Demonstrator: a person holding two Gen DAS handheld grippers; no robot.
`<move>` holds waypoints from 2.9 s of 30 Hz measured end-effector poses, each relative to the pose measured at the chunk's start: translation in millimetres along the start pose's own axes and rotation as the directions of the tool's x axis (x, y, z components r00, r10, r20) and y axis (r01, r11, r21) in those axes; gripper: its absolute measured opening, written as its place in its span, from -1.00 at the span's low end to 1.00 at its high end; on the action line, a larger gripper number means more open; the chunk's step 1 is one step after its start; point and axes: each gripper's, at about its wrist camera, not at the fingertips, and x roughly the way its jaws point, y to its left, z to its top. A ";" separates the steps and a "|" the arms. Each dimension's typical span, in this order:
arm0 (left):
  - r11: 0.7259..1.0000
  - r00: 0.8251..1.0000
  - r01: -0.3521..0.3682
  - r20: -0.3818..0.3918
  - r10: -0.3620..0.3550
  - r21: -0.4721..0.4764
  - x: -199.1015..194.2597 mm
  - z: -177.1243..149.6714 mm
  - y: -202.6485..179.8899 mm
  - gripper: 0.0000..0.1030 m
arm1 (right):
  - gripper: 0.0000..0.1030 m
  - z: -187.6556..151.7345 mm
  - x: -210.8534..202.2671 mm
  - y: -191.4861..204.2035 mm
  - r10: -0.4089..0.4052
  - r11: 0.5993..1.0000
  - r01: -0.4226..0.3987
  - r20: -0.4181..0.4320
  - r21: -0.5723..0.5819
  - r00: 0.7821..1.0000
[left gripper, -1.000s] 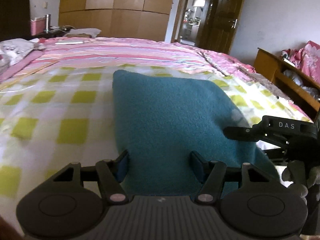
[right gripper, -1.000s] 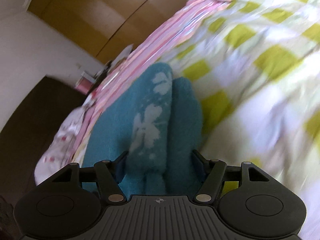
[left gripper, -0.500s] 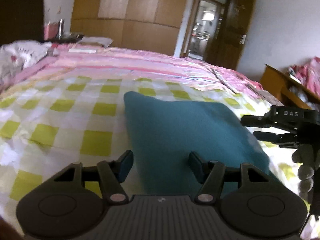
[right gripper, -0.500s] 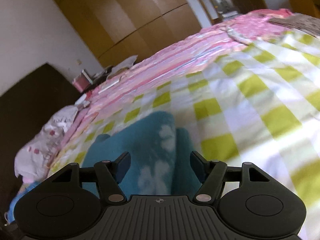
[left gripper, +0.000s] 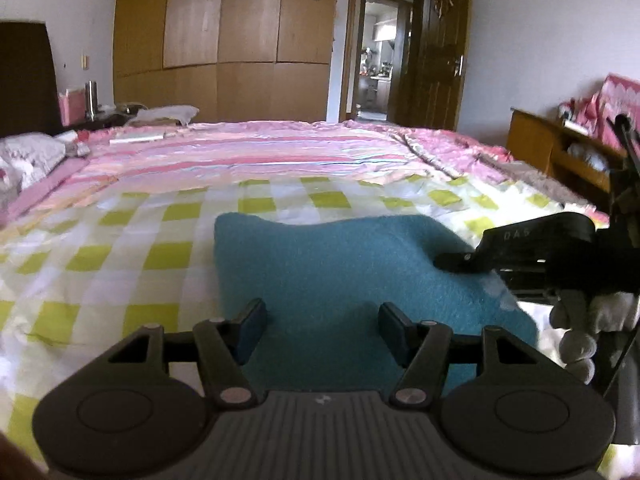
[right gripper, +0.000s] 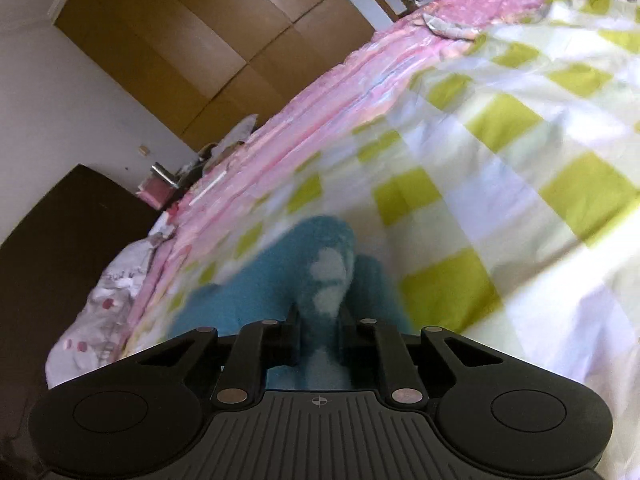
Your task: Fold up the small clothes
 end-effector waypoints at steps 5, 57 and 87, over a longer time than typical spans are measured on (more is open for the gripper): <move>0.999 0.999 -0.031 -0.033 0.030 -0.020 -1.4 3.6 -0.5 0.29 | -0.48 4.8 -7.1 32.8 -0.092 0.987 0.092 0.001 -0.133 0.996; 0.995 0.981 -0.092 -0.173 0.084 -0.040 -72.5 -39.8 0.4 0.73 | -0.44 -117.4 -132.5 92.8 -0.333 0.842 0.344 0.102 -0.416 0.937; 0.996 0.979 -0.081 -0.183 0.087 0.036 -112.3 -84.4 -12.8 1.00 | -0.31 -187.3 -166.3 92.3 -0.334 0.880 0.325 0.033 -0.346 0.942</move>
